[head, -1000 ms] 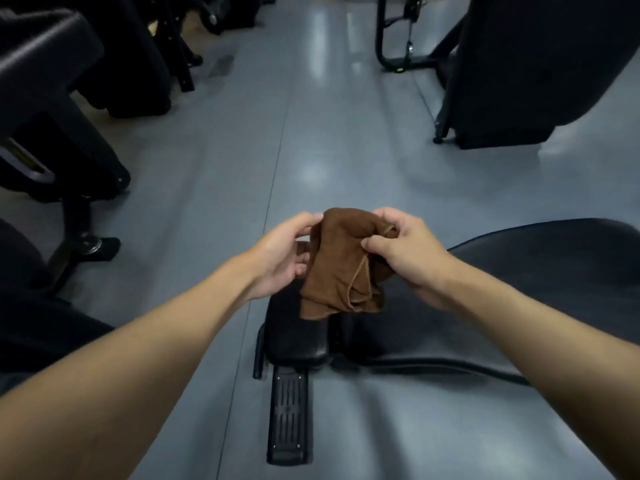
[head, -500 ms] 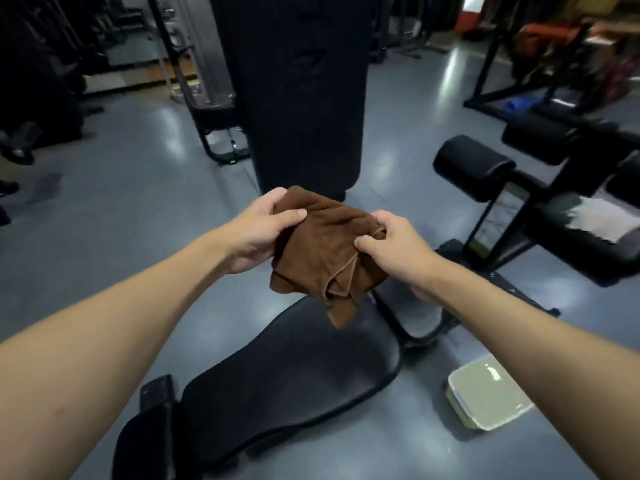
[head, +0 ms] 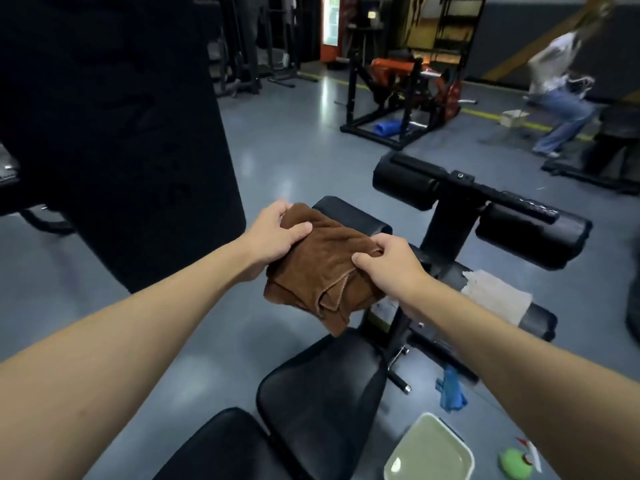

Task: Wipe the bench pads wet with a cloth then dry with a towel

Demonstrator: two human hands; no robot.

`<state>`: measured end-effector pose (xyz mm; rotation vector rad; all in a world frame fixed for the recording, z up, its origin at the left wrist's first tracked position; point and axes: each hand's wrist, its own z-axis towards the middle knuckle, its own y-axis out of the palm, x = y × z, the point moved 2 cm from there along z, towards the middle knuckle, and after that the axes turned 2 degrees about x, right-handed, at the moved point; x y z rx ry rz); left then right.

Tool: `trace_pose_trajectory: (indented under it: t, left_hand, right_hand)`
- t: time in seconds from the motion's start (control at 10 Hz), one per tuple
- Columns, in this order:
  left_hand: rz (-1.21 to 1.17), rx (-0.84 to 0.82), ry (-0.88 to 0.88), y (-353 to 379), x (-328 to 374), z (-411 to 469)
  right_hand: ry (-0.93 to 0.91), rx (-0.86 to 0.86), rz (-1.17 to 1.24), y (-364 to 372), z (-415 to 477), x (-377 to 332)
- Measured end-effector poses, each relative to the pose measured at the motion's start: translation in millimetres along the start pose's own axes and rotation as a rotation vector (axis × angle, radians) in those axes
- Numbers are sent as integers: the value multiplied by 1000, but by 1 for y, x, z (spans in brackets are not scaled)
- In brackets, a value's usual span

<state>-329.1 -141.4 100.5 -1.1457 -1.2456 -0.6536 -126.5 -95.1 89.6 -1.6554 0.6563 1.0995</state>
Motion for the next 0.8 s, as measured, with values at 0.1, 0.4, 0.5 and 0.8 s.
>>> trace_pose_trajectory:
  t: [0.1, 0.4, 0.5, 0.8]
  left_hand:
    - [92, 33, 4, 15, -3, 101]
    - [924, -323, 157, 93, -90, 231]
    - [944, -301, 206, 95, -93, 232]
    - [554, -129, 196, 92, -64, 216]
  right_hand:
    - [97, 68, 63, 5, 91, 13]
    - [-101, -254, -857, 30, 216, 77]
    - [-112, -204, -882, 31, 225, 89]
    - [44, -239, -906, 20, 228, 81]
